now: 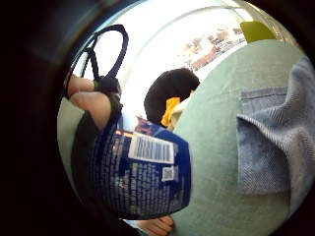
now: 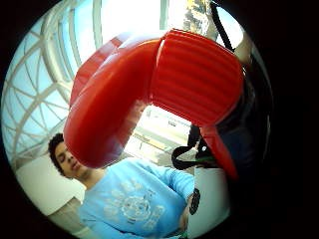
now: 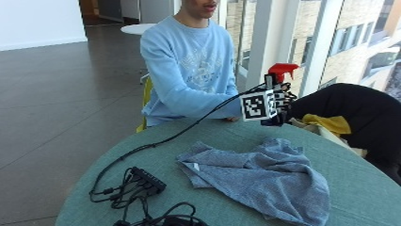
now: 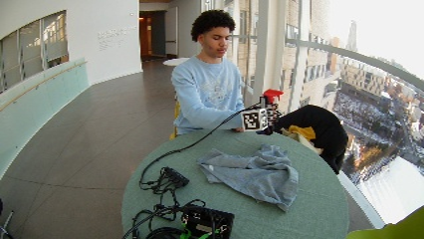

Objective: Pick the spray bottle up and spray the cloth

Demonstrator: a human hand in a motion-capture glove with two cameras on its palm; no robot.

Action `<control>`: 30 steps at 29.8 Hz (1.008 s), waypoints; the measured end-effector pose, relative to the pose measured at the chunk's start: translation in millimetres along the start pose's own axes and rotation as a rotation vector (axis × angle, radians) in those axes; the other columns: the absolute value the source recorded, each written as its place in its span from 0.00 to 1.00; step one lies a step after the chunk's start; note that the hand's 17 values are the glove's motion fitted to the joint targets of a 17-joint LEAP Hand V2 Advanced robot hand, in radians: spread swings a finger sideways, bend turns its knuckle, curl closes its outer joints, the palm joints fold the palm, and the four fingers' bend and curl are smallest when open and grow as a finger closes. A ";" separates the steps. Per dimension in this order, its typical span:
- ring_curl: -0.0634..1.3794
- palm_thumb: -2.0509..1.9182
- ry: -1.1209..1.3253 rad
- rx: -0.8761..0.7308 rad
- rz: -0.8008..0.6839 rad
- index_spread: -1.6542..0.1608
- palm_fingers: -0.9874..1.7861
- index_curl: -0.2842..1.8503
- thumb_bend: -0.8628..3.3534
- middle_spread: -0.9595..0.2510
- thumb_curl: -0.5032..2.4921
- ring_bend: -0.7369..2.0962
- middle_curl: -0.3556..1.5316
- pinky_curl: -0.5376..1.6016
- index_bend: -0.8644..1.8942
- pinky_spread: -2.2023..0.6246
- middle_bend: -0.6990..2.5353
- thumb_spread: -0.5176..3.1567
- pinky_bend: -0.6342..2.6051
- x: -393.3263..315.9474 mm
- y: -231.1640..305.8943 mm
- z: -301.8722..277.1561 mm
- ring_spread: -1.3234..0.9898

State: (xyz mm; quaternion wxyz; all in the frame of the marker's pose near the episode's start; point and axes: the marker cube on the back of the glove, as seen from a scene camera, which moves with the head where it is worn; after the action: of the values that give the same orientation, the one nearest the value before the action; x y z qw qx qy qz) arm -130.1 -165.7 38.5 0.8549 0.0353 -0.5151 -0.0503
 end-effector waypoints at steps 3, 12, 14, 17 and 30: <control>0.31 0.75 -0.001 -0.003 0.005 0.80 0.75 0.32 0.20 0.71 0.39 0.45 0.44 0.42 0.37 0.81 0.32 0.35 0.27 9.4 -1.9 11.5 0.56; 0.30 0.74 0.012 0.000 0.013 0.79 0.75 0.32 0.20 0.71 0.38 0.43 0.44 0.42 0.36 0.81 0.32 0.36 0.26 25.7 1.5 28.2 0.55; 0.30 0.74 0.012 0.006 0.014 0.79 0.75 0.32 0.20 0.71 0.38 0.43 0.44 0.42 0.36 0.81 0.32 0.37 0.26 26.7 0.9 28.3 0.55; 0.30 0.74 0.008 0.010 0.014 0.79 0.75 0.31 0.20 0.71 0.38 0.43 0.44 0.42 0.36 0.81 0.32 0.37 0.26 28.4 1.8 28.6 0.55; 0.30 0.73 0.042 -0.027 0.025 0.76 0.69 0.30 0.20 0.72 0.35 0.40 0.44 0.42 0.34 0.81 0.31 0.40 0.26 21.7 18.9 20.5 0.53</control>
State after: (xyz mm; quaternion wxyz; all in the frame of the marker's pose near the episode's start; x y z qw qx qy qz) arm -137.2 -149.8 69.2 0.8665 0.0184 -0.4967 -0.0460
